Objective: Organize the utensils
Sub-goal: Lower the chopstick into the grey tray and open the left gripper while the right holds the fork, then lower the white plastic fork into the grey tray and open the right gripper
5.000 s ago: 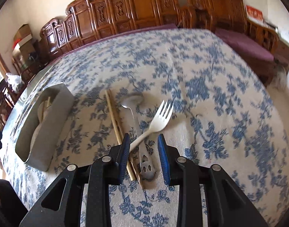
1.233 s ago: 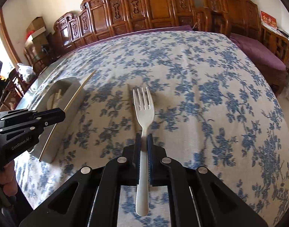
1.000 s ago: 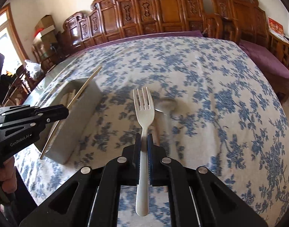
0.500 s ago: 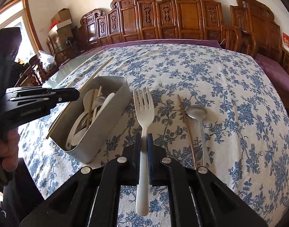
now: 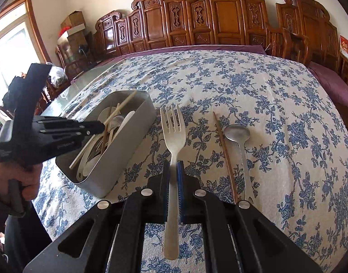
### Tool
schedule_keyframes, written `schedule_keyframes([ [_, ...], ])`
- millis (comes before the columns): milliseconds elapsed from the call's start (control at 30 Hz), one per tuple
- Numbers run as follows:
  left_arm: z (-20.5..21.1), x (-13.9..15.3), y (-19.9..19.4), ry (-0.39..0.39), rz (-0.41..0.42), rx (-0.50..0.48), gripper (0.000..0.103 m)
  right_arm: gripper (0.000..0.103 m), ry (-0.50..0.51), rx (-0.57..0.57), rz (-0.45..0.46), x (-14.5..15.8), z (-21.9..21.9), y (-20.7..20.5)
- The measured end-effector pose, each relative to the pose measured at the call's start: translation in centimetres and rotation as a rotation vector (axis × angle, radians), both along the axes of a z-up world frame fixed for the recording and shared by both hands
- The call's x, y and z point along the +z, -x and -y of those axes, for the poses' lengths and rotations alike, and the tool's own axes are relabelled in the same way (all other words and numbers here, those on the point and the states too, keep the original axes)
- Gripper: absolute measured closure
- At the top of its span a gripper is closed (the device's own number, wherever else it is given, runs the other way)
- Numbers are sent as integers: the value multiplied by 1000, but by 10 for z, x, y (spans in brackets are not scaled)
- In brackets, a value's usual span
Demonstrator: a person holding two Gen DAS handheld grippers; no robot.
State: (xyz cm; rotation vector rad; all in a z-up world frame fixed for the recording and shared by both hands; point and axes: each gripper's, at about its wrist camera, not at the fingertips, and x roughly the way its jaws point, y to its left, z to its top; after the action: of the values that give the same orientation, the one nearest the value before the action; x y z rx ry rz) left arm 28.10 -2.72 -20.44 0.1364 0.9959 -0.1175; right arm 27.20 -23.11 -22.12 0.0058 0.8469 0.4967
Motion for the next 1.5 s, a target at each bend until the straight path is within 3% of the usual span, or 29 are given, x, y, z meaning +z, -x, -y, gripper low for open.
schedule_keyframes([
  [333, 1, -9, 2, 18, -21, -8, 98, 95, 8, 10, 0, 1, -2, 0],
  [500, -7, 1, 13, 43, 14, -13, 83, 95, 18, 25, 3, 1, -12, 3],
  [933, -53, 26, 44, 94, 121, 19, 83, 95, 31, 67, 21, 14, -53, 11],
  [1500, -98, 49, 69, 144, 183, 65, 83, 95, -28, 120, 22, 35, -135, -15],
])
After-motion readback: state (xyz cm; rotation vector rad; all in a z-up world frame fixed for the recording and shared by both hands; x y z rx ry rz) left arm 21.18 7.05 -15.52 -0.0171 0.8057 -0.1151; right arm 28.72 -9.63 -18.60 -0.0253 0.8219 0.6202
